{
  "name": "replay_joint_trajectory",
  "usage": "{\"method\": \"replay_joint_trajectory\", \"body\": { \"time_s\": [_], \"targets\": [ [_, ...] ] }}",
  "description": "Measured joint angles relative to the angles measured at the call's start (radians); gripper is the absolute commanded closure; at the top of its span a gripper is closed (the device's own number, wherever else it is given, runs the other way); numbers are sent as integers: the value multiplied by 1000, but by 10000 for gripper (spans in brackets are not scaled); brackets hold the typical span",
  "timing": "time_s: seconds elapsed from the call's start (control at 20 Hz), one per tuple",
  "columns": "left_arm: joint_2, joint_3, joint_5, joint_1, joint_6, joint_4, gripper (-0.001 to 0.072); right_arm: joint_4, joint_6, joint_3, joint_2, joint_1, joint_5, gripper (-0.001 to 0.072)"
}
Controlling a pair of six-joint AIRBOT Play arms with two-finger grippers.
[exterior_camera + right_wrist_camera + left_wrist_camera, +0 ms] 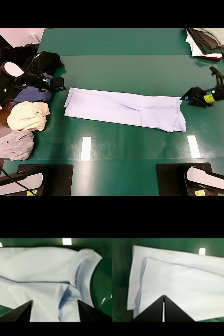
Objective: Fold the shirts.
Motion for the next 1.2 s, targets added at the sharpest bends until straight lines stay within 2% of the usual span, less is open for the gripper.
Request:
{"method": "replay_joint_trajectory", "body": {
  "time_s": [0.35,0.75,0.8,0.95,1.0,1.15,1.2],
  "targets": [
    [0,-2,-41,-104,11,-7,685,56,-173,-107,-108,-125,19,56],
    [-1,-10,-48,-182,4,-10,685,172,-300,-90,-260,-90,79,61],
    [-1,-10,-48,-183,2,-10,685,179,-305,-89,-268,-79,81,96],
    [-1,-10,-49,-188,-2,-11,685,188,-318,-89,-282,-47,81,131],
    [-1,-10,-49,-188,-4,-11,685,190,-320,-89,-285,-38,81,192],
    [-1,-10,-48,-189,-5,-11,685,190,-324,-89,-288,-21,80,206],
    [-1,-10,-47,-189,-5,-11,685,191,-324,-89,-289,-18,81,395]
  ]
}}
